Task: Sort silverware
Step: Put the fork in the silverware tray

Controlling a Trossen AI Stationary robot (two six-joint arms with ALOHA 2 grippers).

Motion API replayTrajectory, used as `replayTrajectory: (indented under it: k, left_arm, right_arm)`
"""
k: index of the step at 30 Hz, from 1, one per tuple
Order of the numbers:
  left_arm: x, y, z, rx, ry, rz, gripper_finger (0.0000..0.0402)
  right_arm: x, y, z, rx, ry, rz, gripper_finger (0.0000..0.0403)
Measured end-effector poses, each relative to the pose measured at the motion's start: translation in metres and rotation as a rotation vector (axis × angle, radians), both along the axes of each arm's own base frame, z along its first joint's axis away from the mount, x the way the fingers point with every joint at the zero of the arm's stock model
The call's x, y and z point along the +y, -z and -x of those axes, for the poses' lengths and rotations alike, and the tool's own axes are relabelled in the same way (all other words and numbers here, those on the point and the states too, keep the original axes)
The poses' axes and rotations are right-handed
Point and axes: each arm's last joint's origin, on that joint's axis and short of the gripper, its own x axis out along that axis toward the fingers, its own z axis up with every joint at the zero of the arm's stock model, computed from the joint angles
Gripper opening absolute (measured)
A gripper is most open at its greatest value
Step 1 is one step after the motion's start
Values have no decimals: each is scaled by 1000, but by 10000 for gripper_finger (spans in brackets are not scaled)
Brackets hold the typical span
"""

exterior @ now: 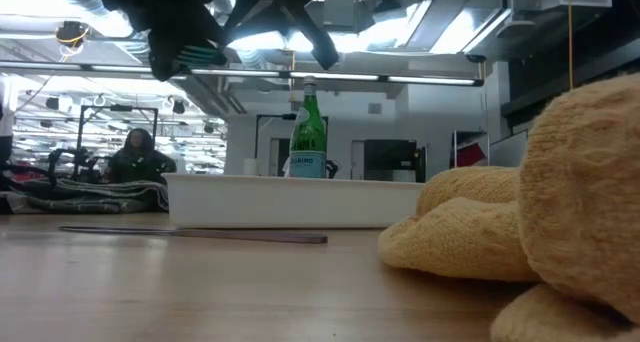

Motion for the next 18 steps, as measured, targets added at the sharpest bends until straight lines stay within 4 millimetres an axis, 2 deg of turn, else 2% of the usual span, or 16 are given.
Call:
replayTrajectory:
  k: [6,15,18]
  left_arm:
    - [-4,0,1,0,65,-62,110]
    - [-7,0,2,7,95,-86,13]
    - [-7,1,2,9,93,-83,6]
  right_arm:
    - [1,-5,-3,-44,-29,37,3]
    - [2,-6,-4,-42,-64,68,3]
    - [2,-6,-4,-33,-78,91,3]
